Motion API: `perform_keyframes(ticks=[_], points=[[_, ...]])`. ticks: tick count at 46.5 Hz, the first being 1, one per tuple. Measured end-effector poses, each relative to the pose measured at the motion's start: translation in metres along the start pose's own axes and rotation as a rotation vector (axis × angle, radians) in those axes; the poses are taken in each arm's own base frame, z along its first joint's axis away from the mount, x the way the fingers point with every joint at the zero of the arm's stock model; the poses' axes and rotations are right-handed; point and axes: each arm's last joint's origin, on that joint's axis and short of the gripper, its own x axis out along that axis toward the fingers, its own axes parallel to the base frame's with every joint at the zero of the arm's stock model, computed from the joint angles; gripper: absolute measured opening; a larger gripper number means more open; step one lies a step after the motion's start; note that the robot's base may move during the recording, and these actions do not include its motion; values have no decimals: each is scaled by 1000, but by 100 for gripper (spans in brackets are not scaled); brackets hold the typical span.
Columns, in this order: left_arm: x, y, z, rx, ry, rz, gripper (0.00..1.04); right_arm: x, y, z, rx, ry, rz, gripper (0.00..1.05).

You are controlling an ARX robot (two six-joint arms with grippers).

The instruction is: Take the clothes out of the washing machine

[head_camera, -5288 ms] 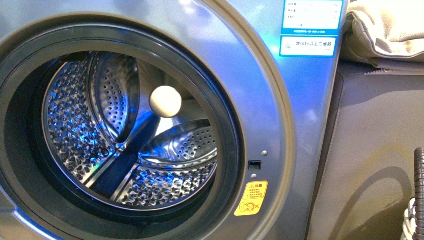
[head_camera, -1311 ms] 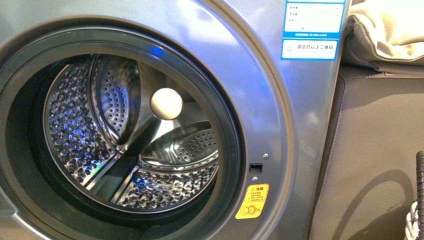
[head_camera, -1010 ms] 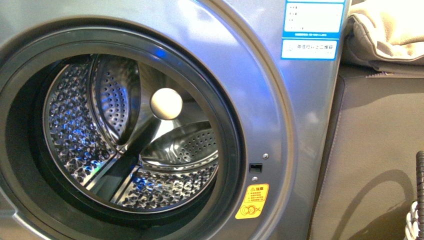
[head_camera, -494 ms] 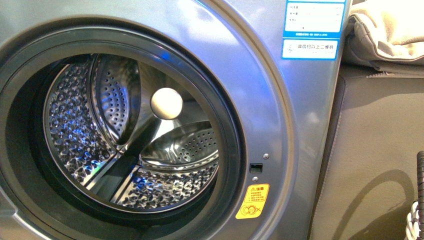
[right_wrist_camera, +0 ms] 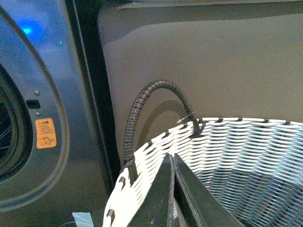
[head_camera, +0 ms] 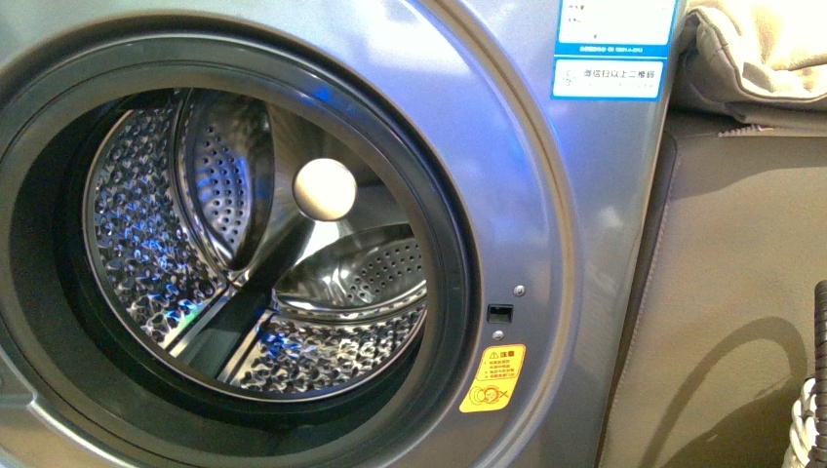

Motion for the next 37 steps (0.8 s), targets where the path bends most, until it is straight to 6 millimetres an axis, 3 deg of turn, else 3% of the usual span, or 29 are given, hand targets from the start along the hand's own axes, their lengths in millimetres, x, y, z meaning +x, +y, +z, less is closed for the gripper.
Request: perform_keyframes(ticks=[2,6,17,21,28,32,37], points=[[0,0,0,0,0,0,4,0,0,0,-1,0,0,3],[0,0,0,0,0,0,6,0,0,0,-1,0,0,14],[0,0,0,0,0,0,44,0,0,0,-1,0,0,51],[0,0,0,0,0,0,63,0,0,0,-1,0,0,70],[0,0,0,0,0,0,86,0,0,0,-1,0,0,95],[0,0,0,1,0,0,100,0,0,0,0,0,0,98],[0,0,0,0,0,0,98,0,0,0,-1,0,0,97]])
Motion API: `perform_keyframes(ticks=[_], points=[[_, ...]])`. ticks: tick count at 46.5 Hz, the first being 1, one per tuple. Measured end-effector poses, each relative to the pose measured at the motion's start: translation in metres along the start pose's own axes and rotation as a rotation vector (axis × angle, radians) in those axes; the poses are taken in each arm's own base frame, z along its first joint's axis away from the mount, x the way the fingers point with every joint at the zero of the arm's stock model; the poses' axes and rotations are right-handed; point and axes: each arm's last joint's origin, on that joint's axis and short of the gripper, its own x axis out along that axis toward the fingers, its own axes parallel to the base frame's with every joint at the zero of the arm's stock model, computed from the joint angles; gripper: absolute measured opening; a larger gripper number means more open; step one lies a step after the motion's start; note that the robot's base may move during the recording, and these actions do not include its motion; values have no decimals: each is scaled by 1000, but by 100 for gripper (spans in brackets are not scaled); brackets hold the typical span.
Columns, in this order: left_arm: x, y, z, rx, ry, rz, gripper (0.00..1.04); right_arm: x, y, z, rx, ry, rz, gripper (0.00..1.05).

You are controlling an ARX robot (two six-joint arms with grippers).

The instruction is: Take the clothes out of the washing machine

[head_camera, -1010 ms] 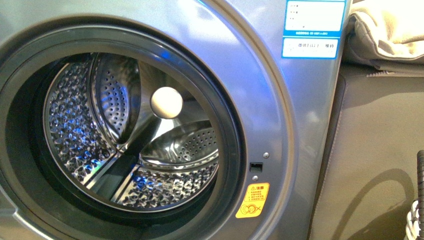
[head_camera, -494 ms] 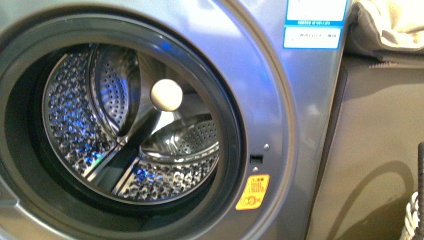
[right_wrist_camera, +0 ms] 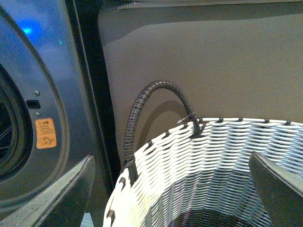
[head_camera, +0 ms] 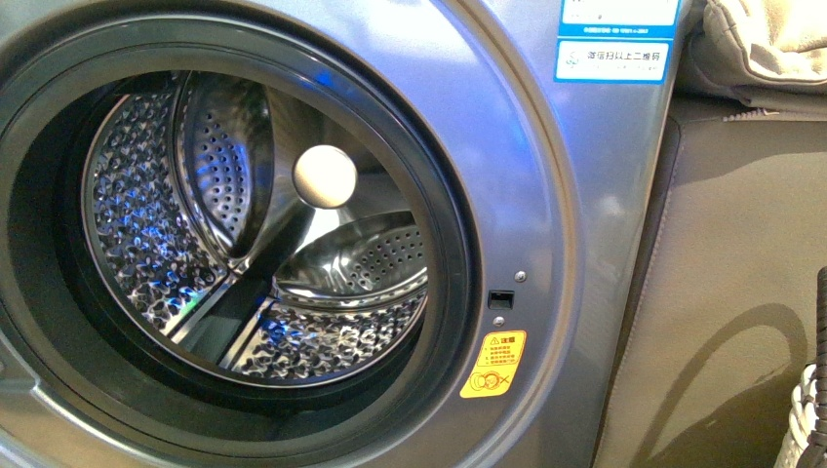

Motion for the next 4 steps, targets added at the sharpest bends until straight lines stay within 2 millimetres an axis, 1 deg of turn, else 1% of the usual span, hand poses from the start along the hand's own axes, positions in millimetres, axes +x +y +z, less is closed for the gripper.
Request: perform_keyframes(ticks=[4], points=[[0,0,0,0,0,0,98,0,0,0,0,0,0,97]])
